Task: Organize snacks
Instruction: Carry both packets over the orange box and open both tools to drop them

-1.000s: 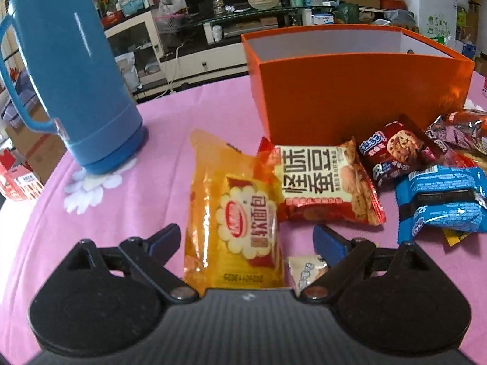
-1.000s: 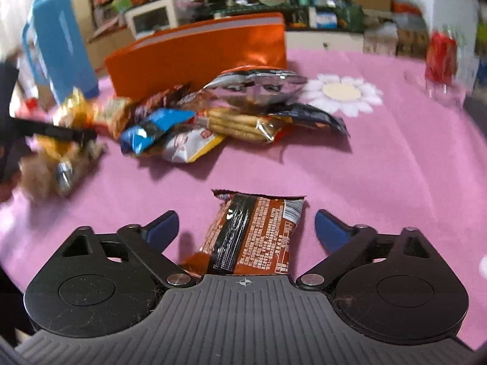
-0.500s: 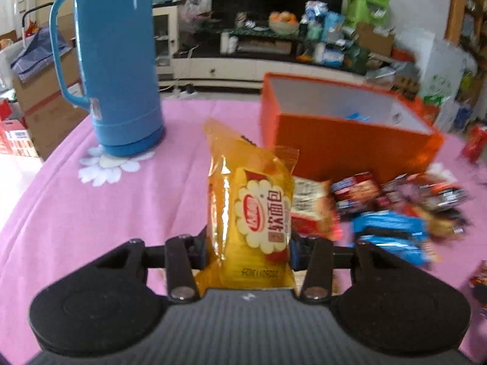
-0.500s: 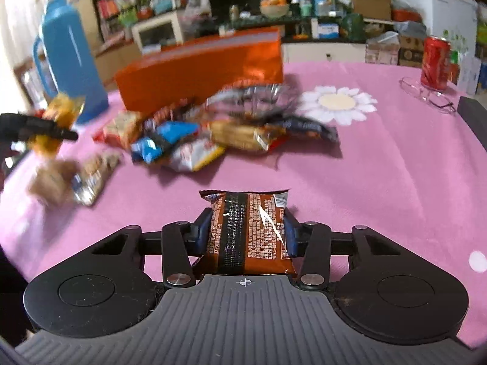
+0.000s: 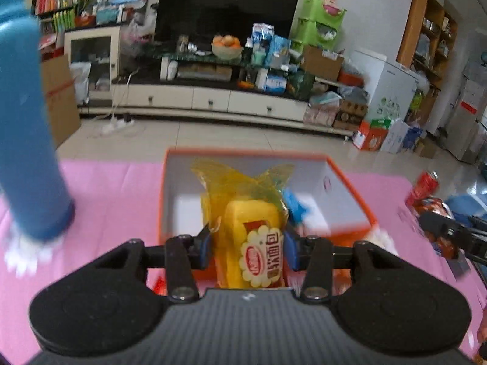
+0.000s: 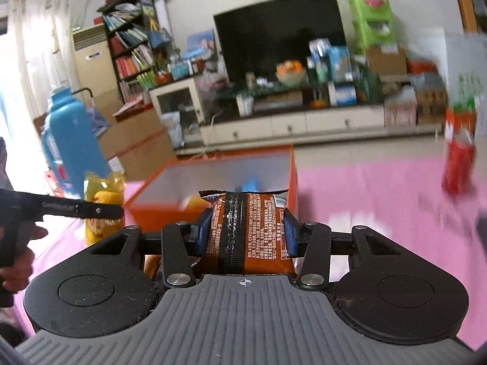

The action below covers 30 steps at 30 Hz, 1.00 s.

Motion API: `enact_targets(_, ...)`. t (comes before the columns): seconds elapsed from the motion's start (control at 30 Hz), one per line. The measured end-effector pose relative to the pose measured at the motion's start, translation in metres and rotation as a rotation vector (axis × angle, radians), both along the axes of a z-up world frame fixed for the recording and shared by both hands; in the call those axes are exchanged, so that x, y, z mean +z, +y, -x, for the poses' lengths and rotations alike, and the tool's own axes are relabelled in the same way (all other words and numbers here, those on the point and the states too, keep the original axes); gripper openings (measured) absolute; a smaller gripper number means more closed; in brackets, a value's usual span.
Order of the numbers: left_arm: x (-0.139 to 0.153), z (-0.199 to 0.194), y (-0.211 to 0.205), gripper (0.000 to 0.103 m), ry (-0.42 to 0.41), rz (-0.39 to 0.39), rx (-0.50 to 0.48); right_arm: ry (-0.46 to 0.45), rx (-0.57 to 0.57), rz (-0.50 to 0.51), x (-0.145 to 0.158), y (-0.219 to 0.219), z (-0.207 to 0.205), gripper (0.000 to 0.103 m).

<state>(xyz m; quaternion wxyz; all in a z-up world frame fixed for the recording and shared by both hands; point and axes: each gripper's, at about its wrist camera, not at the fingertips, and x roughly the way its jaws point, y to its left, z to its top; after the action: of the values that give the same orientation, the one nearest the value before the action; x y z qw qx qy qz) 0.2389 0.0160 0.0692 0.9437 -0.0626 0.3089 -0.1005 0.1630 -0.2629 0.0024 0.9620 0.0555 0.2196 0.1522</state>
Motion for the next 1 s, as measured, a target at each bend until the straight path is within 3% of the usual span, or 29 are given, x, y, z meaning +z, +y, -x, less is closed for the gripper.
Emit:
enact_targets(0.1,-0.004,-0.051,-0.003,0.047,0.012,0.009,0.007,-0.006,0.011,0.044,0.01,0.014,-0.067,0.027)
enact_targets(0.23,-0.03,-0.103,-0.002,0.047,0.07,-0.006,0.025,0.059,0.046,0.069,-0.006,0.04,-0.147,0.027)
enact_targets(0.37,-0.061,-0.129,0.006,0.047,0.128,-0.041,0.043,0.127,0.09,0.135,-0.039,0.07,-0.194,0.027)
enact_targets(0.43,-0.065,-0.131,0.002,0.047,0.097,-0.121,0.037,0.149,0.109,0.168,-0.054,0.082,-0.206,0.027)
enact_targets(0.47,-0.065,-0.131,0.001,0.05,0.089,-0.135,0.027,0.157,0.116,0.184,-0.06,0.087,-0.21,0.028)
enact_targets(0.5,-0.065,-0.131,0.0,0.065,0.086,-0.142,0.015,0.167,0.123,0.199,-0.065,0.091,-0.214,0.028)
enact_targets(0.57,-0.062,-0.125,0.0,0.074,0.057,-0.165,0.019,0.196,0.137,0.208,-0.073,0.097,-0.217,0.033)
enact_targets(0.63,-0.054,-0.117,-0.001,0.075,0.024,-0.181,0.028,0.202,0.136,0.214,-0.074,0.1,-0.217,0.044)
enact_targets(0.73,-0.037,-0.094,0.004,0.077,-0.014,-0.143,0.036,0.155,0.136,0.204,-0.06,0.098,-0.202,0.062)
enact_targets(0.8,-0.026,-0.072,0.007,0.079,-0.046,-0.113,0.046,0.092,0.124,0.192,-0.044,0.091,-0.181,0.085)
enact_targets(0.9,-0.014,-0.033,0.007,0.08,-0.077,-0.075,0.058,0.018,0.109,0.164,-0.025,0.075,-0.136,0.091)
enact_targets(1.0,-0.017,0.017,0.005,0.081,-0.082,-0.061,0.066,0.018,0.102,0.123,-0.024,0.053,-0.086,0.094)
